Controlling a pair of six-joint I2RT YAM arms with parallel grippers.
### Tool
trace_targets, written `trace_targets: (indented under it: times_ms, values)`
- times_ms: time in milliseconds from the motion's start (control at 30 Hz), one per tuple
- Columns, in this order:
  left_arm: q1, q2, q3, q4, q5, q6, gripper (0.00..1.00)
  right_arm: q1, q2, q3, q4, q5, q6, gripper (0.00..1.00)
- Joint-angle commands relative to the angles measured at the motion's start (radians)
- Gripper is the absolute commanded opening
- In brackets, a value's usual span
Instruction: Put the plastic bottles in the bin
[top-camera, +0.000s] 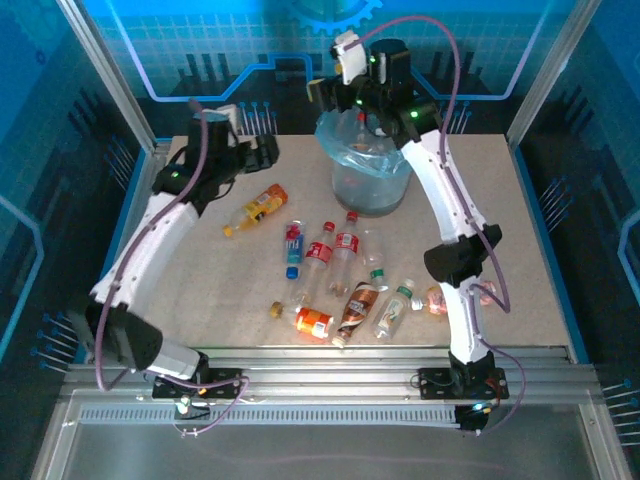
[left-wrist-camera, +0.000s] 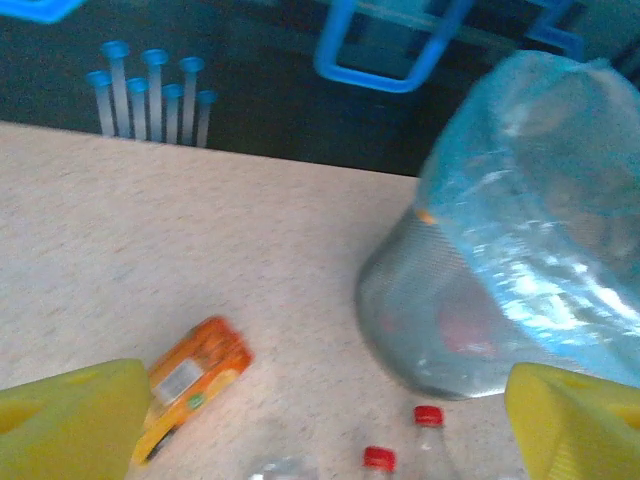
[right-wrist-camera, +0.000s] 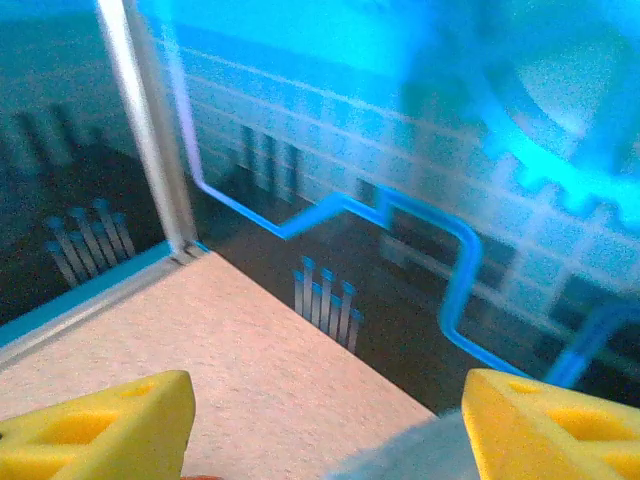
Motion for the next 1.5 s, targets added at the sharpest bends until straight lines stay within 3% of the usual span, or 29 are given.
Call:
trace_targets:
  times_ms: [0,167,267,400,533,633,867,1000,1167,1333,1467]
  values:
    - [0.019,-0.112,-0.099,-0.07,-0.02,-0.069,0.93,0.076,-0.089,-0.073,-0.125,0.029,-0.082,0.72]
    - [0.076,-0.256,-0.279,-0.125,-0.036,-0.086,0.94,0.218,-0.158,-0.301,-0.113,-0.019,-0.119,0.7]
    - [0.145,-0.286,-0.375,-0.115,0.009,-0.091,0.94,0.285,-0.111,-0.322,-0.135,0.021,-0.134,0.7]
    - [0.247,-0.19,-0.375,-0.097,0.127,-0.027,0.93,0.309,-0.067,-0.272,-0.178,0.044,-0.02,0.68]
    - [0.332,0.037,-0.258,-0.101,0.26,0.038,0.9,0.318,-0.104,-0.341,-0.162,0.019,0.029,0.67]
    - [0.309,0.2,-0.129,-0.103,0.295,0.141,0.9,0.328,-0.161,-0.406,-0.163,0.051,0.027,0.67]
    - [0.162,0.595,0.323,-0.347,0.153,0.466,0.96,0.325,-0.411,-0.643,-0.116,0.142,0.034,0.67]
    - [0.12,0.694,0.434,-0.417,0.146,0.564,0.97,0.324,-0.567,-0.771,-0.083,0.192,0.029,0.68]
    - [0.074,0.797,0.558,-0.484,0.047,0.645,0.97,0.275,-0.76,-0.944,-0.004,0.221,0.016,0.69]
    - [0.044,0.906,0.662,-0.549,-0.103,0.685,0.96,0.225,-0.847,-0.977,-0.034,0.211,0.001,0.69]
    - [0.025,0.964,0.712,-0.58,-0.108,0.705,0.94,0.209,-0.871,-1.003,-0.048,0.205,-0.008,0.69]
